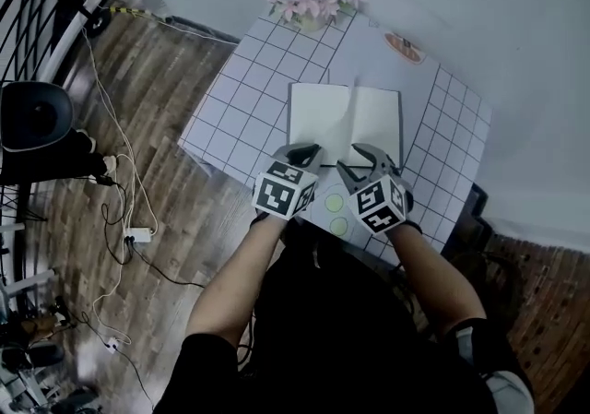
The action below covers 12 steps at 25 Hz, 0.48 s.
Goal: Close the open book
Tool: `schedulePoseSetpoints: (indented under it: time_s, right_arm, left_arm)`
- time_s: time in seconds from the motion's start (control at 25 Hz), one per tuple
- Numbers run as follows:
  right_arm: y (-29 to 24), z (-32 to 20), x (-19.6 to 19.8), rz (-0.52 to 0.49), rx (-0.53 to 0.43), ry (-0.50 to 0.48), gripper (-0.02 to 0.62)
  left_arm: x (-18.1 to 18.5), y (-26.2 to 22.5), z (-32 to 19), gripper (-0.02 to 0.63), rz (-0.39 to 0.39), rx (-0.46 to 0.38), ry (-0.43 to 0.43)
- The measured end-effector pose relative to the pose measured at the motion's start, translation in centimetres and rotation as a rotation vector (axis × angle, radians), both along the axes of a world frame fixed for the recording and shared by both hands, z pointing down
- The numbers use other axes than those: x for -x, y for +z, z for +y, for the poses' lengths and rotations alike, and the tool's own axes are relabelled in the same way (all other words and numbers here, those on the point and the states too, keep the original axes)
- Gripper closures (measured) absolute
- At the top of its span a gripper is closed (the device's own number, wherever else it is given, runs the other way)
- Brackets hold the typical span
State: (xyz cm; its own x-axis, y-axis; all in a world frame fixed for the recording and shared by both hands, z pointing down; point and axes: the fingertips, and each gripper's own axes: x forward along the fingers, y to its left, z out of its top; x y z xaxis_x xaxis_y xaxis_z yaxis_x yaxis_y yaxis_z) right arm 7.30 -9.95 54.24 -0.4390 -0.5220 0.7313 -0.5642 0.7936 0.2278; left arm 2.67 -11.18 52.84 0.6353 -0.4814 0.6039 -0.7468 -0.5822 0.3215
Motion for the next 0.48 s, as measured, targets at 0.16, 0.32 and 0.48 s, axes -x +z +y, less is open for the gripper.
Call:
schedulePoseSetpoints:
  time_s: [0.16,0.32,0.48]
  right_arm:
    - [0.4,-0.5,0.7,-0.051,0.006,0.026,0.399]
    - [-0.3,-1.6,-1.9,-0.102,-0.004,0.126,0.400]
    - [-1.2,-0.9,-6.9,-0.199,0.070,0.260,0.391]
  left_arm:
    - [-0.8,-2.4,-1.5,0.591,0.028,-0.031,-0.030]
    - [1.1,-3.0,-1.3,0.591,0.032,-0.036,-0.088]
    - [5.2,-0.2,-0.1,0.591,-0.005,0.024,-0.182]
